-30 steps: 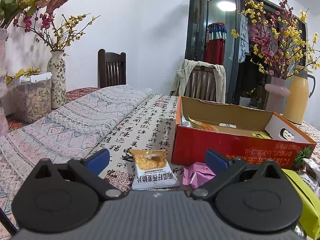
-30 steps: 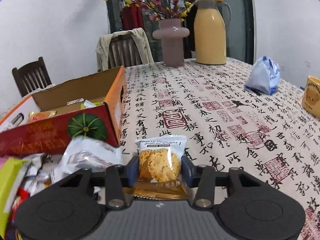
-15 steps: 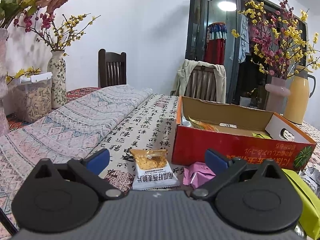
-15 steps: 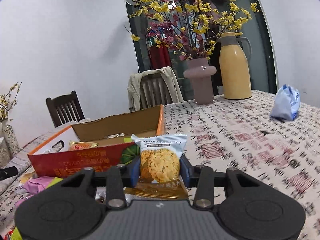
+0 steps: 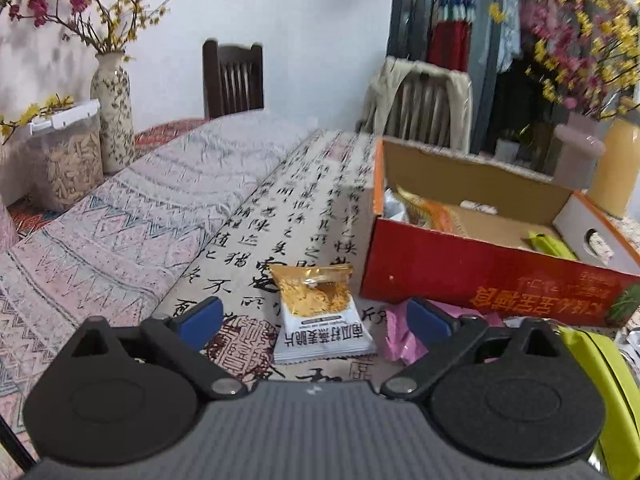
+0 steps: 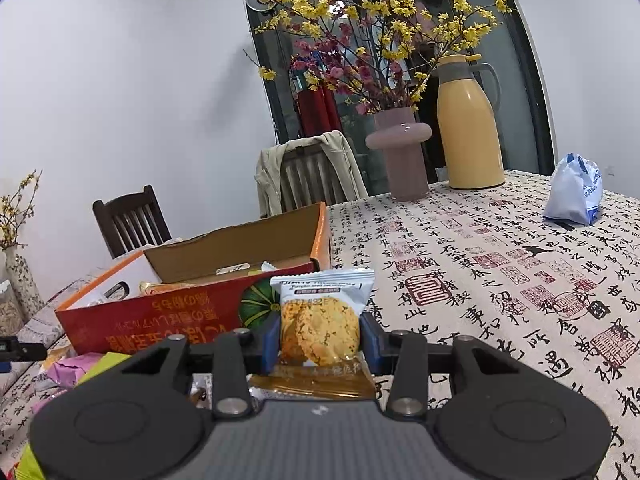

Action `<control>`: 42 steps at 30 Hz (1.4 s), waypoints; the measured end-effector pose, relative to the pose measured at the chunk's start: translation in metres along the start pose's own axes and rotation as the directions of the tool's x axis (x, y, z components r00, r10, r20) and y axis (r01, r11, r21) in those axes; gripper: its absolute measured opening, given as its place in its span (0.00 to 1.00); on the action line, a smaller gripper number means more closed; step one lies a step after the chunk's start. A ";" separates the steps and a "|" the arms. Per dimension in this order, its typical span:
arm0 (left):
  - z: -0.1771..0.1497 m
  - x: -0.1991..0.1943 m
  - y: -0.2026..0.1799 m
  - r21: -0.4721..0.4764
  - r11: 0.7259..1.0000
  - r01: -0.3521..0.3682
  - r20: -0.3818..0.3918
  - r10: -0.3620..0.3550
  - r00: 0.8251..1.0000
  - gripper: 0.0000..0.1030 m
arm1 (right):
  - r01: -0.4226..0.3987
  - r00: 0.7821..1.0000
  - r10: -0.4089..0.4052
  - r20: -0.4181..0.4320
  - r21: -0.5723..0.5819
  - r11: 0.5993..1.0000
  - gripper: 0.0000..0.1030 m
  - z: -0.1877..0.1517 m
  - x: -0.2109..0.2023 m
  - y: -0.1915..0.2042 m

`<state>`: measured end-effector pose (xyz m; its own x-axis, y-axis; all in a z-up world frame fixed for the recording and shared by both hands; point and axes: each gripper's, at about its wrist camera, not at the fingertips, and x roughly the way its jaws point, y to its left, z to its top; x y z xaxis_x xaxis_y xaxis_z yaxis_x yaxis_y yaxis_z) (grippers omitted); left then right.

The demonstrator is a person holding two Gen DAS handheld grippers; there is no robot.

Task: Organize snacks
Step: 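Grasp a round cookie packet with the right tool while the left tool grasps a cookie packet, then carry both cookie packets over the box and release them inside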

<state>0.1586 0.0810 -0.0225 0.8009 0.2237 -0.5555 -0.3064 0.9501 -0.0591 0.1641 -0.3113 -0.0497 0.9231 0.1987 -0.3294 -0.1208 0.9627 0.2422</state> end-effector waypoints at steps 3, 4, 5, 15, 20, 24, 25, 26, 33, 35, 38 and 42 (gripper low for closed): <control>0.006 0.011 -0.005 0.007 0.999 -0.040 -0.048 0.040 0.998 0.84 | -0.002 1.000 0.002 0.004 0.004 1.000 0.39 0.000 -0.001 0.000; 0.008 0.015 -0.006 0.005 0.999 -0.046 -0.064 0.046 0.997 0.81 | -0.003 1.000 0.003 0.005 0.005 1.000 0.40 0.000 -0.001 0.000; 0.010 0.018 -0.008 0.006 0.998 -0.055 -0.076 0.055 0.996 0.79 | -0.004 1.000 0.004 0.006 0.006 1.000 0.40 0.000 -0.001 0.000; 0.009 0.039 -0.008 -0.005 0.996 -0.094 -0.149 0.093 0.984 0.44 | -0.013 1.000 0.013 0.009 0.009 1.000 0.40 -0.001 -0.003 0.000; 0.007 0.028 -0.003 -0.016 0.996 -0.085 -0.112 0.082 0.990 0.43 | -0.013 1.000 0.013 0.011 0.009 1.000 0.40 -0.001 -0.003 0.000; 0.007 0.010 0.003 -0.030 0.997 -0.070 -0.056 0.069 0.996 0.43 | -0.016 1.000 0.016 0.014 0.006 1.000 0.40 -0.001 -0.003 0.001; 0.007 0.004 0.005 -0.033 0.997 -0.064 -0.040 0.062 0.997 0.43 | -0.017 1.000 0.017 0.015 0.007 1.000 0.40 0.000 -0.003 0.000; 0.007 -0.002 0.006 -0.036 0.998 -0.058 -0.023 0.057 0.998 0.43 | -0.017 1.000 0.017 0.016 0.008 1.000 0.40 0.000 -0.004 0.000; 0.015 -0.039 0.000 -0.022 1.000 -0.009 0.101 0.012 0.995 0.43 | -0.041 0.999 0.040 0.024 0.017 0.999 0.40 0.009 -0.010 0.005; 0.019 -0.045 -0.006 -0.017 1.000 0.012 0.131 -0.010 0.991 0.43 | -0.051 0.998 0.051 0.040 0.008 0.999 0.40 0.014 -0.013 0.010; 0.027 -0.049 -0.018 0.004 0.999 0.038 0.156 -0.038 0.987 0.43 | -0.064 0.996 0.064 0.061 -0.004 0.998 0.40 0.023 -0.014 0.018; 0.038 -0.050 -0.036 0.033 0.998 0.061 0.181 -0.066 0.981 0.43 | -0.076 0.993 0.077 0.085 -0.025 0.997 0.40 0.038 -0.009 0.029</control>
<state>0.1491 0.0440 0.0395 0.8993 0.1958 -0.3909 -0.2394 0.9687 -0.0655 0.1659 -0.2920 -0.0045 0.9385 0.2564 -0.2313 -0.1993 0.9492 0.2436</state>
